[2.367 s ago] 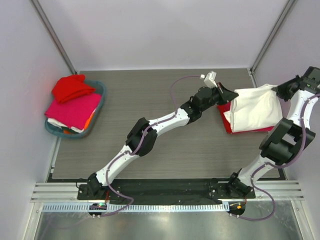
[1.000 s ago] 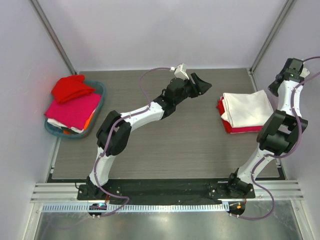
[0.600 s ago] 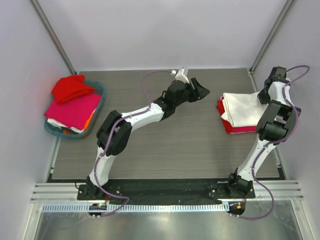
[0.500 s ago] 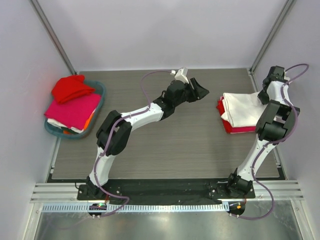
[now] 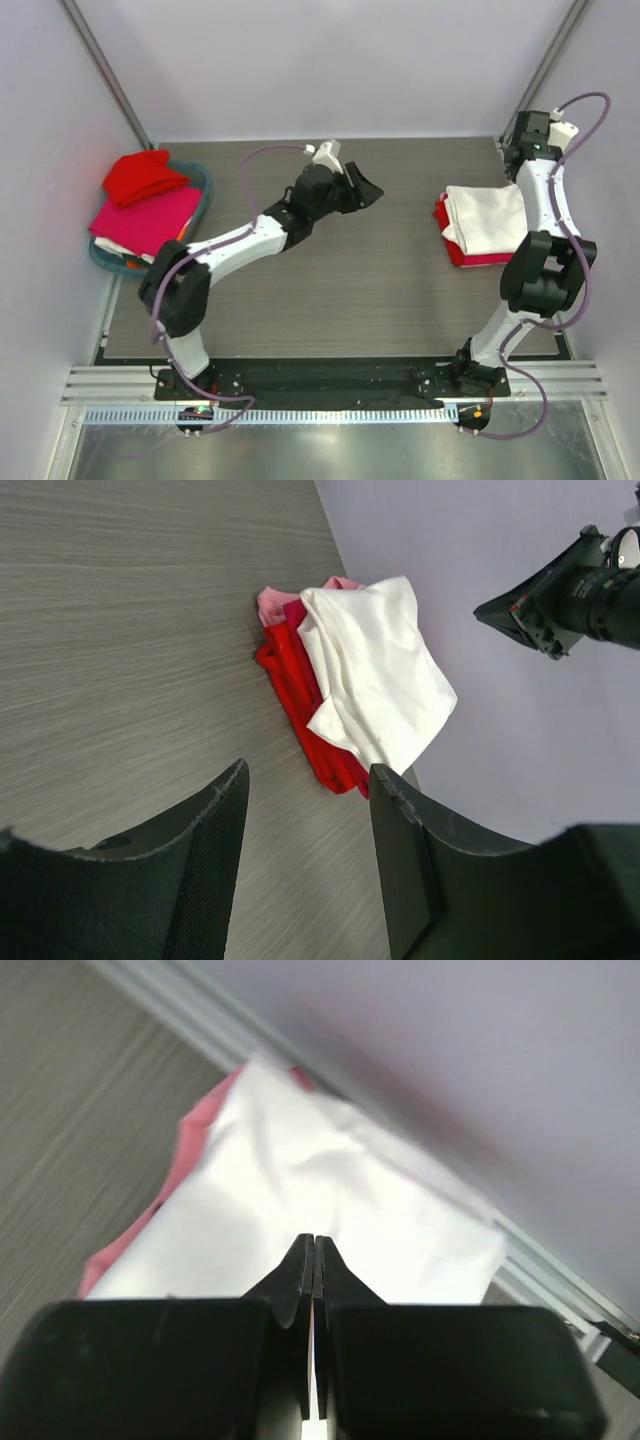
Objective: Fold and stack the t-shirts
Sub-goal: Reset both grippers
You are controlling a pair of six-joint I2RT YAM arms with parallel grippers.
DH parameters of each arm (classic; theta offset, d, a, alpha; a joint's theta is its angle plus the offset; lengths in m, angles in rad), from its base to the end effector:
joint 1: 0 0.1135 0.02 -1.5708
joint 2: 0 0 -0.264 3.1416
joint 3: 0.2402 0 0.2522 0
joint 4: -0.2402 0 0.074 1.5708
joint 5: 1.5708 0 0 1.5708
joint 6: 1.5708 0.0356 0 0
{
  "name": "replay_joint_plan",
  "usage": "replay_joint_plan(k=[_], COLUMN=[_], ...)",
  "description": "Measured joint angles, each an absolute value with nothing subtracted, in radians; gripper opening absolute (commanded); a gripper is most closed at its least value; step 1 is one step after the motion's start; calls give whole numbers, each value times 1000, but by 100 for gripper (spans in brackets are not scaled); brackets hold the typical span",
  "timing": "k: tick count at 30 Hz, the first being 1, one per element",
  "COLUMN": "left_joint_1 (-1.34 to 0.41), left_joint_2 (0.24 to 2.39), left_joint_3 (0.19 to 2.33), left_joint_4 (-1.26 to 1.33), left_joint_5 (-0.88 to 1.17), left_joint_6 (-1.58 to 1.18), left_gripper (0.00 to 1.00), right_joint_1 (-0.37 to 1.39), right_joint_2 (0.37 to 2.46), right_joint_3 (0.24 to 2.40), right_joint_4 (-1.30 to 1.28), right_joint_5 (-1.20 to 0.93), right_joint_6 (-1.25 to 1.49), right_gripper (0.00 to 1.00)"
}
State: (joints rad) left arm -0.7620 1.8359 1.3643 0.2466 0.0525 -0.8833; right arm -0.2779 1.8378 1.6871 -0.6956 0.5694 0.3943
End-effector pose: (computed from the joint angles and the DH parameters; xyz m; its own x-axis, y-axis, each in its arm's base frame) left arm 0.3181 -0.3061 0.2860 -0.6638 -0.4333 -0.6096 0.3363 0.5551 -0.7608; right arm 0.3888 -0.1309 0.3128 -0.4441 0.4632 -0.7670 0.8072 0.5783 -0.1181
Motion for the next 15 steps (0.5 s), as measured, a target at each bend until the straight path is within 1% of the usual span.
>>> replay_joint_plan(k=[4, 5, 7, 11, 14, 15], left_joint_1=[-730, -724, -714, -703, -693, -690], left_joint_2=[1649, 1603, 1497, 1286, 1147, 1108], left_joint_3=[1264, 1237, 1161, 998, 879, 846], left_joint_4=[162, 147, 110, 38, -25, -48], left_joint_5=[24, 7, -31, -103, -157, -174], left_joint_6=[-844, -830, -805, -759, -728, -720], left_gripper=[54, 54, 57, 59, 61, 63], right_joint_1=[-160, -131, -84, 28, 127, 155], right_joint_2=[1669, 1628, 1545, 1391, 1312, 1285], right_joint_3=[1574, 1536, 1450, 1277, 1158, 1110], right_joint_4=[-681, -672, -654, -605, -560, -529], right_joint_5=[459, 426, 379, 367, 345, 326], right_joint_6=[396, 397, 399, 398, 393, 389], right_gripper=[2, 3, 9, 11, 15, 24])
